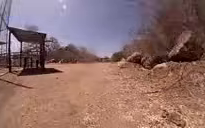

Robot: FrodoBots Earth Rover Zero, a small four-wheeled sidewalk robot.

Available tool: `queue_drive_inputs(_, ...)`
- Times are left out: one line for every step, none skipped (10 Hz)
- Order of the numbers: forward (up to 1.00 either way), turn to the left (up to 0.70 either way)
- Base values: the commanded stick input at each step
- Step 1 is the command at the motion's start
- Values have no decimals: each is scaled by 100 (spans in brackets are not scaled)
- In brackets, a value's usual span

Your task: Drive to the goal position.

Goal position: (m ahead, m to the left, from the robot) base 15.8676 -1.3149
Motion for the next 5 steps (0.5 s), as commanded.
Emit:
queue_drive_inputs(100, 0)
queue_drive_inputs(100, 0)
queue_drive_inputs(100, 0)
queue_drive_inputs(100, 27)
queue_drive_inputs(100, 27)
